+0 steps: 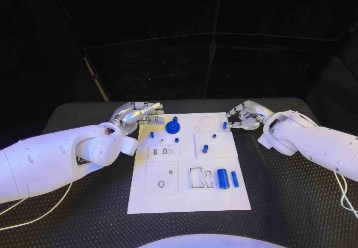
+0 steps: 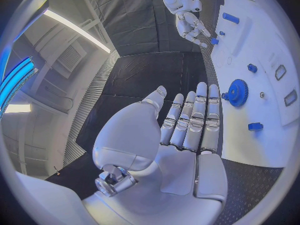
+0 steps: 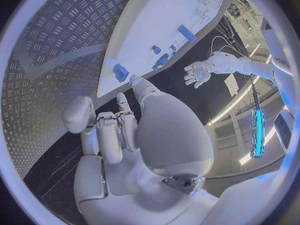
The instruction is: Assemble the parts on the task board
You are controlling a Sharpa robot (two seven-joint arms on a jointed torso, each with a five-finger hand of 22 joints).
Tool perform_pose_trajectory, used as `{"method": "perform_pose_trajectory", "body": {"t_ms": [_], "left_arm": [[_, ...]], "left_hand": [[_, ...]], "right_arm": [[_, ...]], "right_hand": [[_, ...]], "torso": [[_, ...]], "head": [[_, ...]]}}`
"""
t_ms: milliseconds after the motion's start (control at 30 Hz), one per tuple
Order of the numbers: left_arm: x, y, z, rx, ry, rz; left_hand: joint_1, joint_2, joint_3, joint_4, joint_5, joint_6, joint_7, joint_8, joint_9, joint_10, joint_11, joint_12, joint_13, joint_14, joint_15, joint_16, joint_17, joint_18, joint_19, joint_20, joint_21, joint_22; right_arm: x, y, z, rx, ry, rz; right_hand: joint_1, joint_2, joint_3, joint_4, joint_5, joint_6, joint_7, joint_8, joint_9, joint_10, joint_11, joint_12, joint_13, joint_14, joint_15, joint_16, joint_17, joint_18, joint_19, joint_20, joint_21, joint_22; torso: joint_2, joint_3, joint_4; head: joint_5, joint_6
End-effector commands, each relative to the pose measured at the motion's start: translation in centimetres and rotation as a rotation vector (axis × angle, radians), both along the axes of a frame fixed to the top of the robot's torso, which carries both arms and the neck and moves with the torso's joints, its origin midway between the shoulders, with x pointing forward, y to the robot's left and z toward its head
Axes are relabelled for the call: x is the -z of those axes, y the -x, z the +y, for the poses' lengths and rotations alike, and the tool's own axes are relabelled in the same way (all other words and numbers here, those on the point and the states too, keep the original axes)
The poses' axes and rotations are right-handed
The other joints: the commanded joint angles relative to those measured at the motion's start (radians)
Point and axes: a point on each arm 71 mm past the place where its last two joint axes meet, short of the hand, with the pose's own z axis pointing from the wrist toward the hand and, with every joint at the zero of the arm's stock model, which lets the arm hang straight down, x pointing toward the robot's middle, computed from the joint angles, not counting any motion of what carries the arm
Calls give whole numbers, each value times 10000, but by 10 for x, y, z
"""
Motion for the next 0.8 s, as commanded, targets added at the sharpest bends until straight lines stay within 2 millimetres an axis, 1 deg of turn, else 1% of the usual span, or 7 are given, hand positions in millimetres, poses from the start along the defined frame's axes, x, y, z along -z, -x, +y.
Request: {"method": "perform_pose_trajectory", "body": {"t_ms": [33, 100, 200, 367, 433, 633, 800], "left_arm": [[-2, 0, -2, 145, 101, -153], [-2, 0, -2, 147, 100, -149], [-1, 0, -2, 144, 98, -148], [-1, 0, -2, 150, 100, -145], [-1, 0, -2, 148, 98, -145], [-1, 0, -3, 147, 96, -142], [-1, 0, -2, 140, 90, -138]], "left_hand": [[-40, -23, 23, -32, 18, 60, 408, 10, -10, 46, 47, -5, -14, 97, 5, -59, -13, 137, 50, -1, -45, -14], [-40, -23, 23, -32, 18, 60, 408, 10, -10, 46, 47, -5, -14, 97, 5, -59, -13, 137, 50, -1, -45, -14], [-40, -23, 23, -32, 18, 60, 408, 10, -10, 46, 47, -5, -14, 97, 5, -59, -13, 137, 50, -1, -45, -14], [-40, -23, 23, -32, 18, 60, 408, 10, -10, 46, 47, -5, -14, 97, 5, -59, -13, 137, 50, -1, -45, -14], [-40, -23, 23, -32, 18, 60, 408, 10, -10, 46, 47, -5, -14, 97, 5, -59, -13, 137, 50, -1, -45, -14], [-40, -23, 23, -32, 18, 60, 408, 10, -10, 46, 47, -5, -14, 97, 5, -59, -13, 137, 50, -1, -45, -14], [-40, -23, 23, -32, 18, 60, 408, 10, -10, 46, 47, -5, -14, 97, 5, -59, -13, 137, 50, -1, -45, -14]], "right_arm": [[1, 0, 2, -295, 298, 122], [2, -1, 3, -302, 365, 102], [3, -2, 4, -330, 499, 55], [4, -3, 6, -348, 592, 61], [5, -3, 7, -357, 612, 89], [8, -4, 9, -347, 657, 198], [11, -4, 11, -362, 664, 268]], "right_hand": [[79, 9, 4, -66, -20, 72, 5, 46, 17, 58, -10, -40, 1307, 969, -41, -48, 2328, -76, -66, 32, -33, -7], [79, 9, 4, -66, -20, 72, 5, 46, 17, 58, -10, -40, 1307, 969, -41, -48, 2328, -76, -66, 32, -33, -7], [76, 40, -3, -69, -44, 107, 0, 63, 23, 57, -14, -41, 1305, 971, -43, -46, 2334, -77, -60, 30, -30, 2], [79, 80, -11, -78, -94, 146, -5, 80, 28, 73, -18, -25, 1327, 975, -47, -41, 2349, -81, -48, 28, -21, 23], [79, 82, -11, -78, -96, 148, -6, 81, 29, 74, -19, -25, 1327, 975, -48, -40, 2350, -81, -48, 28, -20, 23], [81, 121, -18, -86, -123, 205, -14, 107, 38, 82, -26, -16, 1337, 979, -53, -35, 2365, -84, -37, 24, -13, 39], [70, 170, -27, -87, -143, 291, -28, 146, 51, 90, -37, -9, 1346, 979, -61, -35, 2368, -83, -35, 18, -12, 38]], "torso": [[3, -4, 11], [4, -7, 14], [-1, 4, -3], [9, -1, 7], [-2, 5, 0], [15, -2, -3], [2, 13, -7]], "head": [[-15, -18], [-7, -23], [32, -48], [16, -54], [35, -80], [32, -92], [38, -126]]}}
